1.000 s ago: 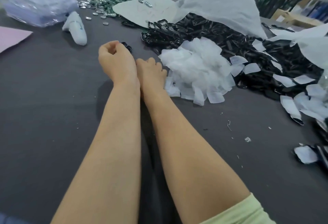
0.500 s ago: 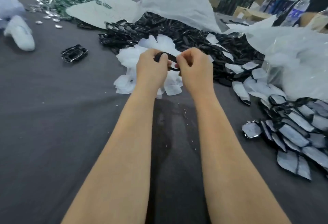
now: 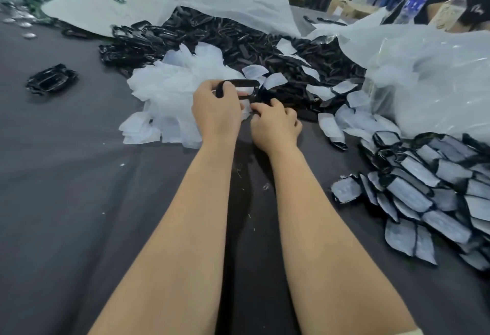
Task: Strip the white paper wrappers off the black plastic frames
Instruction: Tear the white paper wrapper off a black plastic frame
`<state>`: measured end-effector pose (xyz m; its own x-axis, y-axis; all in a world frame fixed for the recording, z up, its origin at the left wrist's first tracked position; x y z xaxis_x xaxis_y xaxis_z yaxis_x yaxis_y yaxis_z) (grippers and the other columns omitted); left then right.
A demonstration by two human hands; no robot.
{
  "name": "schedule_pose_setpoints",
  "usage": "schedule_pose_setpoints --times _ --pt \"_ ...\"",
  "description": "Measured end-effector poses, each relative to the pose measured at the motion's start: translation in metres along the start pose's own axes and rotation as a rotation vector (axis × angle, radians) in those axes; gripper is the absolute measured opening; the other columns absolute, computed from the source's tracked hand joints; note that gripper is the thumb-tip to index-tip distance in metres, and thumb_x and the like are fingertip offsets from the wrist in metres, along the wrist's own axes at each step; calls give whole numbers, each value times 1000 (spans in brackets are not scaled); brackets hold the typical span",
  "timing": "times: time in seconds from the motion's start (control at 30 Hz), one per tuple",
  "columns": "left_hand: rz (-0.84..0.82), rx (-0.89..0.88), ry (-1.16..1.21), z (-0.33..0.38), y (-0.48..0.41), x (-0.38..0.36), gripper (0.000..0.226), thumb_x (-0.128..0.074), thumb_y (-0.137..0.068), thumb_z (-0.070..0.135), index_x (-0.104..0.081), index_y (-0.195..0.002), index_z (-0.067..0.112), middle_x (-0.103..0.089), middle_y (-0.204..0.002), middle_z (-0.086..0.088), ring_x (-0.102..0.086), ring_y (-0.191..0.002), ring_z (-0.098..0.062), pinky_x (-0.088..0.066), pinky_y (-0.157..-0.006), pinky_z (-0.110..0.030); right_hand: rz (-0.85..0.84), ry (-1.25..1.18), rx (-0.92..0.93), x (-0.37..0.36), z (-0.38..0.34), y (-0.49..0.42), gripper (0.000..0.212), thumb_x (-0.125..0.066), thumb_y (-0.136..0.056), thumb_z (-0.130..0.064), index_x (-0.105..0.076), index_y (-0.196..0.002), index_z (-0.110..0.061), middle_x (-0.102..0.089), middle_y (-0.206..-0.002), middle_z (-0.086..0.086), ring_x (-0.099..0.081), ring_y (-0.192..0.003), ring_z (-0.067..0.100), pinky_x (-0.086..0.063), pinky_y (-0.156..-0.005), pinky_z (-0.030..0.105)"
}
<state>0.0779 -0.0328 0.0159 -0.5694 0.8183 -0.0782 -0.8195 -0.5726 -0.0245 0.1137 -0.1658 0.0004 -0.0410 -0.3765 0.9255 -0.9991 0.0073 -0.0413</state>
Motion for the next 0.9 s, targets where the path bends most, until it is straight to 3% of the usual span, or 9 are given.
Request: schedule_pose_setpoints --times 0.1,0.23,0.33,0.43,0.57,0.63,0.77,0.9 --pt "20 34 136 -1 -2 8 11 -45 -93 8 -55 -91 10 -69 -76 -2 -59 -57 -9 -48 -54 -23 81 14 -23 2 -1 -1 38 -34 -100 -22 -48 -135 -25 -32 -151 1 -25 -137 30 -18 -111 43" --pt "20 62 210 -2 -2 16 12 -44 -94 7 -53 -88 13 -68 -71 1 -57 -50 -3 -46 -51 -18 171 -18 -90 12 9 1 36 -37 -99 -17 -49 -132 -11 -47 -139 8 -38 -128 31 -31 -103 39" --pt "12 82 241 -3 2 18 11 -44 -95 7 -53 -90 12 -67 -73 0 -57 -51 -4 -46 -51 -18 152 -5 -79 14 12 4 37 -39 -98 -20 -55 -132 -15 -50 -137 7 -39 -126 32 -35 -99 38" --pt "3 87 256 -4 5 16 12 -44 -94 6 -53 -89 12 -67 -73 -1 -57 -49 -2 -46 -50 -17 214 -76 -79 18 14 10 37 -40 -97 -15 -57 -130 -17 -44 -143 4 -34 -130 29 -33 -103 39" --pt "-24 106 252 -5 7 10 10 -44 -94 6 -52 -93 10 -66 -72 1 -58 -47 0 -48 -52 -19 216 -70 -159 20 26 7 45 -39 -97 -14 -39 -142 -17 -21 -157 6 -17 -142 30 -21 -113 43" --pt "-52 120 250 -6 8 2 12 -43 -94 5 -51 -90 13 -65 -73 0 -59 -47 0 -48 -51 -18 179 -35 -190 18 30 3 47 -39 -97 -17 -35 -144 -17 -21 -156 8 -18 -141 31 -20 -112 43" --pt "-115 143 241 -8 12 -11 13 -42 -95 4 -50 -94 14 -64 -77 -1 -61 -50 -2 -49 -51 -17 260 -40 -240 23 38 1 40 -46 -96 -19 -42 -136 -15 -31 -144 10 -29 -131 31 -27 -106 39" --pt "-138 147 209 -12 12 -10 13 -41 -97 4 -50 -97 15 -65 -78 1 -60 -49 1 -48 -50 -14 239 -74 -278 22 45 2 43 -47 -95 -18 -39 -138 -12 -26 -151 15 -26 -134 35 -26 -107 37"
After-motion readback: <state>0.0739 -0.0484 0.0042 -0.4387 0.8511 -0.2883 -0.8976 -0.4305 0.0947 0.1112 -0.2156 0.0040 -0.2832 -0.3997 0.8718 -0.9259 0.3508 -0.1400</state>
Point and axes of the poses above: each hand's wrist, its own y-axis away from the middle knuckle, its own x-axis out of the back of the hand, z = x × y, the point moved 8 cm from there along -y, towards the middle knuckle
